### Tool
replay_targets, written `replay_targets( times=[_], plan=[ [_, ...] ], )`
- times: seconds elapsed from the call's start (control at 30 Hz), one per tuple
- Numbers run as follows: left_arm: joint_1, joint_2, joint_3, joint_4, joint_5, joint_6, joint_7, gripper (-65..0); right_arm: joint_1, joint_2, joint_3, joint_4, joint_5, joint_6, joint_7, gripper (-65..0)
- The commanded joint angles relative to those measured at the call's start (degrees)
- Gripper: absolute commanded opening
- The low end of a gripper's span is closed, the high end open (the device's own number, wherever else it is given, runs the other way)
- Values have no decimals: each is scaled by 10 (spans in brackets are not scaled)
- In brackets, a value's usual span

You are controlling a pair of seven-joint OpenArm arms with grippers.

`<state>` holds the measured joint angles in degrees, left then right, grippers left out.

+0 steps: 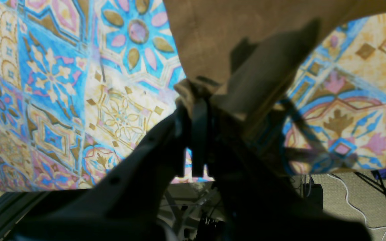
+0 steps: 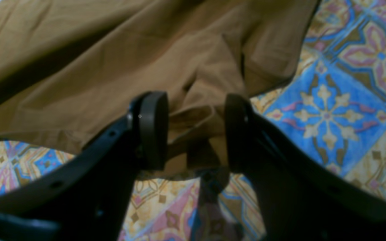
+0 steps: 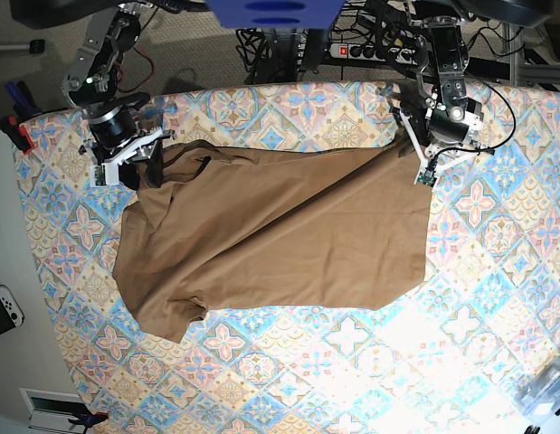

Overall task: Layout the t-shirt on the table in an organized manner, then fold the t-shirt properly
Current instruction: 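Release the shirt with the right gripper and move it outward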

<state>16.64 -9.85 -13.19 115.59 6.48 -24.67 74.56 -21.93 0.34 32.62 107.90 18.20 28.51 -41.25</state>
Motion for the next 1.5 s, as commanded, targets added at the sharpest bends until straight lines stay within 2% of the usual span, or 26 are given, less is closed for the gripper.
replay_targets(
  times=[0.0, 0.4, 0.7, 0.8, 0.97, 1.3, 1.47],
  plan=[
    [-3, -2, -1, 9, 5, 2, -2, -650, 3, 8, 3, 9, 11, 3, 13, -389],
    [-7, -2, -1, 9, 4, 2, -2, -650, 4, 8, 0, -52, 11, 3, 15, -389],
    [-7, -2, -1, 9, 5, 2, -2, -650, 4, 8, -1, -56, 11, 3, 13, -390],
    [-7, -2, -1, 9, 5, 2, -2, -650, 4, 8, -6, -57, 11, 3, 13, -446],
    [-7, -2, -1, 9, 3, 2, -2, -650, 4, 9, -41, -58, 11, 2, 12, -650],
    [-7, -2, -1, 9, 4, 2, -2, -650, -3, 9, -38, -39, 10, 1, 12, -650],
    [-7, -2, -1, 9, 4, 2, -2, -650, -51, 9, -38, -38, 10, 2, 16, -650]
  ],
)
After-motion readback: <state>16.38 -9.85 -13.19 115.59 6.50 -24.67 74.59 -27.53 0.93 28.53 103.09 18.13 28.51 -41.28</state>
